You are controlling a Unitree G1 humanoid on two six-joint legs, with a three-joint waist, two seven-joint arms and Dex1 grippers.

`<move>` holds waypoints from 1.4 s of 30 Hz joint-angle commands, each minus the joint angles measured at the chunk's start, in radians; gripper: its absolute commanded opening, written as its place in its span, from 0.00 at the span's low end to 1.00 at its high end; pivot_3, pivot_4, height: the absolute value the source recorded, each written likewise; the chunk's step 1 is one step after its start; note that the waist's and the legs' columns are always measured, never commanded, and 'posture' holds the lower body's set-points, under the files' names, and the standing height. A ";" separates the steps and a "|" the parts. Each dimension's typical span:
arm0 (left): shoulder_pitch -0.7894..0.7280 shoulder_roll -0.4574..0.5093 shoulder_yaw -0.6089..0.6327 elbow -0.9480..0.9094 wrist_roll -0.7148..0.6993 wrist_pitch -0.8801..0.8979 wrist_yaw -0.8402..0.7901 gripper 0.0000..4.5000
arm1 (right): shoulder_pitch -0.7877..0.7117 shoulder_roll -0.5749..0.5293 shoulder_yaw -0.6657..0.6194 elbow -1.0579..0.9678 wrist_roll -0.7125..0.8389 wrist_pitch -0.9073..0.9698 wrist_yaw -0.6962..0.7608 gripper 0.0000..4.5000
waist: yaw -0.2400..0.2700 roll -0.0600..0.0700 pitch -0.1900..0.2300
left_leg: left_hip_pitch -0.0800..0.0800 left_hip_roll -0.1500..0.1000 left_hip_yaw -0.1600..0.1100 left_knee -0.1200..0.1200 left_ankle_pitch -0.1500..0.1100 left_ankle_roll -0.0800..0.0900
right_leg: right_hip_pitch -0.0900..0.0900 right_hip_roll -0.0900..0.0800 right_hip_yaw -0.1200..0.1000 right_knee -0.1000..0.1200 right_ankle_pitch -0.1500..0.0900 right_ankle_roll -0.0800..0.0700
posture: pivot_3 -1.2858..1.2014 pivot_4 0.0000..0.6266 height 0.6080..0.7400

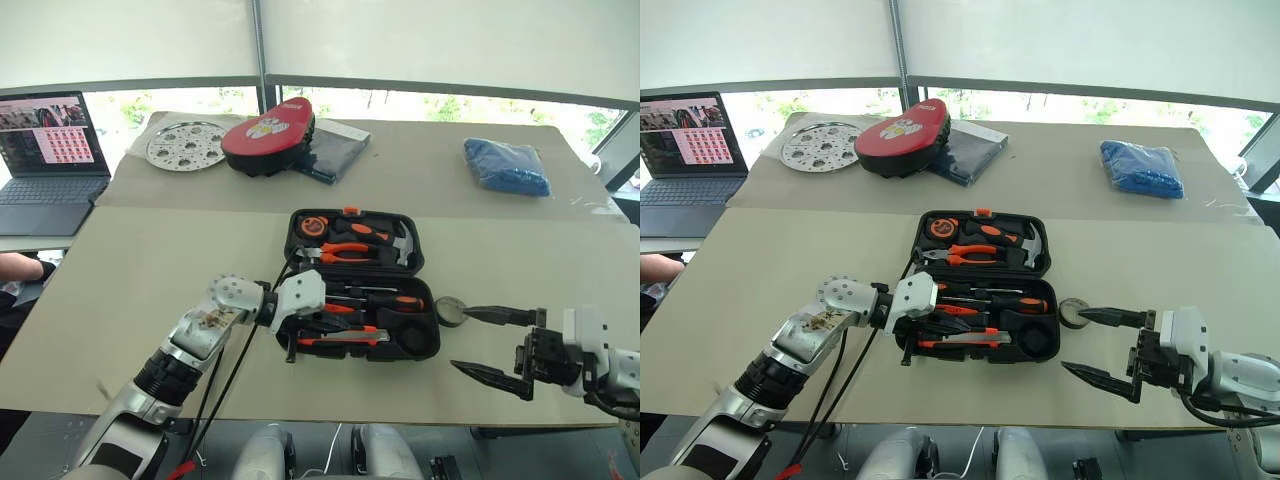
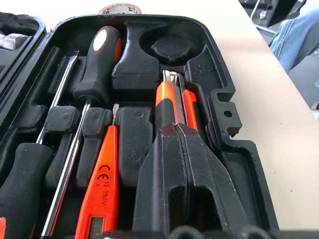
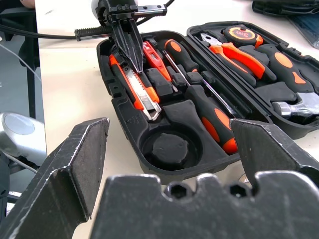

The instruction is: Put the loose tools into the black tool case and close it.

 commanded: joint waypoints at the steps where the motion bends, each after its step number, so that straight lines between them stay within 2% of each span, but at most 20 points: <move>1: 0.009 0.011 -0.079 0.052 0.080 0.103 0.023 0.01 | 0.009 -0.009 -0.021 -0.037 -0.006 -0.016 -0.003 1.00 | 0.003 0.000 -0.001 | 0.001 0.000 0.000 0.000 0.000 0.000 | 0.001 0.000 0.000 0.000 0.000 0.000 | 0.52 0.24 1.00; 5: -0.007 0.041 -0.139 0.036 0.095 0.200 -0.013 0.01 | 0.004 -0.019 -0.014 -0.053 -0.016 -0.001 -0.013 1.00 | -0.001 0.001 -0.005 | 0.004 0.000 0.000 0.000 -0.001 0.001 | 0.003 0.000 0.001 0.000 0.000 0.001 | 0.52 0.24 1.00; 8: -0.012 0.062 -0.180 0.038 0.136 0.181 -0.021 0.01 | -0.011 -0.022 -0.005 -0.064 -0.022 0.010 -0.027 1.00 | -0.004 0.002 -0.007 | 0.006 0.000 0.000 0.000 -0.001 0.001 | 0.005 0.000 0.001 0.000 0.000 0.001 | 0.52 0.24 1.00; 12: 0.014 -0.018 -0.040 0.049 0.053 0.039 0.059 0.01 | -0.007 -0.022 -0.025 -0.057 -0.017 0.002 -0.036 1.00 | -0.005 0.009 -0.012 | 0.010 0.001 0.000 -0.001 -0.001 0.002 | 0.010 0.000 0.001 -0.001 0.000 0.001 | 0.52 0.24 1.00; 14: 0.031 -0.060 0.071 0.048 -0.021 -0.101 0.063 0.01 | 0.013 -0.027 -0.064 -0.034 -0.012 -0.002 -0.036 1.00 | 0.004 0.010 -0.012 | 0.010 0.000 0.000 -0.001 -0.002 0.003 | 0.009 -0.002 0.001 -0.001 0.000 0.001 | 0.52 0.24 1.00; 18: 0.082 -0.059 0.268 -0.003 -0.211 -0.182 -0.004 0.23 | 0.082 -0.027 -0.146 0.039 -0.040 -0.056 -0.017 1.00 | 0.008 0.005 -0.009 | -0.002 0.000 0.000 0.002 -0.002 0.003 | -0.002 -0.003 0.000 0.001 0.001 0.001 | 0.52 0.24 1.00; 23: 0.188 0.016 0.472 -0.050 -0.407 -0.207 -0.119 0.64 | 0.128 0.003 -0.192 0.164 -0.099 -0.197 -0.004 1.00 | -0.007 0.006 -0.009 | -0.002 0.001 0.000 0.001 -0.001 0.002 | -0.003 -0.003 0.000 0.000 0.001 0.001 | 0.52 0.24 1.00; 24: 0.203 0.025 0.494 -0.054 -0.421 -0.217 -0.129 0.75 | 0.129 0.006 -0.194 0.182 -0.102 -0.210 -0.004 1.00 | -0.010 0.006 -0.008 | -0.001 0.001 0.001 0.001 -0.001 0.002 | -0.002 -0.002 0.000 0.000 0.001 0.001 | 0.52 0.24 1.00; 27: 0.274 0.093 0.561 -0.049 -0.427 -0.235 -0.166 0.98 | 0.135 0.000 -0.194 0.236 -0.166 -0.246 -0.053 1.00 | -0.010 0.006 -0.008 | -0.001 0.001 0.001 0.000 -0.001 0.002 | -0.002 -0.002 0.000 0.000 0.001 0.001 | 0.52 0.24 1.00; 30: 0.371 0.164 0.662 -0.009 -0.467 -0.277 -0.261 0.98 | 0.071 -0.032 -0.154 0.234 -0.204 -0.211 -0.098 1.00 | -0.016 0.006 -0.007 | -0.001 0.001 0.002 0.000 -0.001 0.002 | -0.002 -0.002 0.001 0.000 0.000 0.000 | 0.52 0.24 1.00; 32: 0.405 0.177 0.692 -0.005 -0.485 -0.297 -0.290 0.98 | -0.034 -0.069 -0.082 0.190 -0.199 -0.155 -0.090 1.00 | -0.026 0.007 -0.005 | 0.000 0.002 0.003 0.000 -0.001 0.001 | -0.002 -0.002 0.001 0.000 -0.001 -0.002 | 0.52 0.24 1.00; 37: 0.396 0.159 0.616 -0.126 -0.496 -0.226 -0.240 0.98 | -0.267 -0.181 0.163 0.174 -0.314 0.024 -0.059 1.00 | -0.015 0.007 -0.002 | 0.001 0.002 0.003 0.001 0.002 0.001 | -0.002 -0.003 0.001 0.000 0.001 -0.007 | 0.52 0.24 1.00; 40: 0.383 0.153 0.568 -0.180 -0.484 -0.204 -0.210 0.98 | -0.380 -0.201 0.275 0.224 -0.370 0.057 -0.026 1.00 | -0.002 0.007 -0.003 | 0.000 0.002 0.002 0.000 0.002 0.000 | -0.003 -0.001 -0.001 0.000 0.003 -0.002 | 0.52 0.24 1.00; 41: 0.379 0.153 0.558 -0.190 -0.481 -0.199 -0.202 1.00 | -0.402 -0.207 0.300 0.239 -0.386 0.059 -0.016 0.88 | 0.000 0.007 -0.003 | -0.001 0.002 0.002 0.000 0.002 0.000 | -0.003 -0.001 -0.001 0.000 0.004 -0.002 | 0.52 0.24 1.00; 42: 0.372 0.154 0.549 -0.204 -0.480 -0.193 -0.193 1.00 | -0.421 -0.218 0.335 0.259 -0.412 0.058 0.003 0.84 | 0.000 0.007 -0.003 | -0.003 0.002 0.001 0.000 0.002 0.000 | -0.004 -0.001 -0.001 0.000 0.004 -0.002 | 0.52 0.24 1.00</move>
